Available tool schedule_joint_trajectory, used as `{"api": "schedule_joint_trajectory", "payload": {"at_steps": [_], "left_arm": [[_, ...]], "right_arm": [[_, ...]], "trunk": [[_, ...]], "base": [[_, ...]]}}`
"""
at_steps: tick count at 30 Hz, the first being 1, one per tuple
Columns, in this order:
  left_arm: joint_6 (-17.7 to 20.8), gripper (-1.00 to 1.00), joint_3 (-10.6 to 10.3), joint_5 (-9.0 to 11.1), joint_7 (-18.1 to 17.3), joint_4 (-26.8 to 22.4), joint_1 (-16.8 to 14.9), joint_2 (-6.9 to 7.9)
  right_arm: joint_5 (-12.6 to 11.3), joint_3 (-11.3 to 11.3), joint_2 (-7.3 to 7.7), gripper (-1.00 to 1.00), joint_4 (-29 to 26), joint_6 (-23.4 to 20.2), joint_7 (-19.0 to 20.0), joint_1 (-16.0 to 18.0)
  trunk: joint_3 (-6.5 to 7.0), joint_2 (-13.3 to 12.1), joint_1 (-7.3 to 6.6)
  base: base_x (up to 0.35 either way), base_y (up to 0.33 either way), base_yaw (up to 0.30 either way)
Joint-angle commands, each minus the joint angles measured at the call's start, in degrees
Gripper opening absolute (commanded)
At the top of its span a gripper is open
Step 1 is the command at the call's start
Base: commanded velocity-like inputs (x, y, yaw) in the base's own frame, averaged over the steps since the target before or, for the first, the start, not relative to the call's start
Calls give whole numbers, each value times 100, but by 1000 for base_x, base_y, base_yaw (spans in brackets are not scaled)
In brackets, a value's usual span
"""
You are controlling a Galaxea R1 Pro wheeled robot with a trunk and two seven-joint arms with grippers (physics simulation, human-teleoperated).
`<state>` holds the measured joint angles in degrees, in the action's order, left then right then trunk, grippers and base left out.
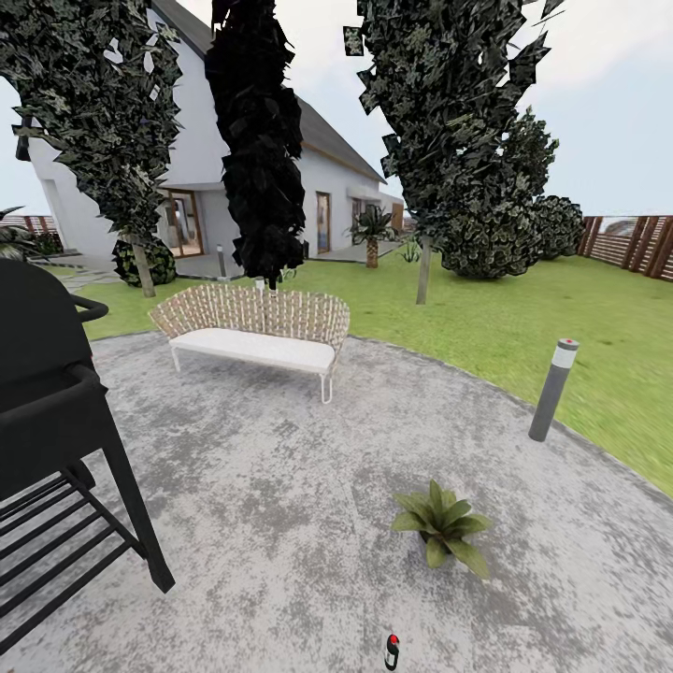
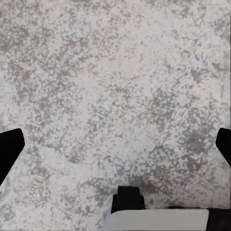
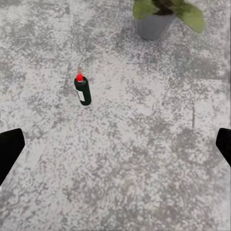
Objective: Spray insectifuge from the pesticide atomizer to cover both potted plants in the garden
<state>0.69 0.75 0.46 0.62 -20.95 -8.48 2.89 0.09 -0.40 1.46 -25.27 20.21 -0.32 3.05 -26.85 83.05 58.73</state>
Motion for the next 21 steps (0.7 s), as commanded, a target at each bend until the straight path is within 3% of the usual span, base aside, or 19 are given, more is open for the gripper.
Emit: {"api": "schedule_joint_trajectory", "payload": {"at_steps": [1, 4, 8, 16, 21], "left_arm": [[-30, 100, 10, 9, 4, -7, -139, -3], [-506, 100, 9, 8, 7, -11, -392, -13], [-1157, 100, 15, 5, 8, 35, -472, -6], [-1648, 100, 21, -11, 3, 56, -391, 97], [-1768, 100, 29, 19, -39, 56, -391, 266]], "right_arm": [[0, -4, 4, 100, -156, 58, -3, 5], [0, -4, 16, 100, -639, 106, -3, 15], [10, -4, 26, 100, -917, 124, 2, 19], [26, 1, 38, 100, -725, 143, -1, 20], [21, 5, 34, 100, -710, 149, -1, 20]], "trunk": [[-8, 3, 0], [-8, 3, 0], [-8, 3, 0], [-8, 3, 0], [-8, 3, 0]], "base": [[0, 0, 0], [0, 0, 0], [0, 0, 0], [0, 0, 0], [0, 0, 0]]}}
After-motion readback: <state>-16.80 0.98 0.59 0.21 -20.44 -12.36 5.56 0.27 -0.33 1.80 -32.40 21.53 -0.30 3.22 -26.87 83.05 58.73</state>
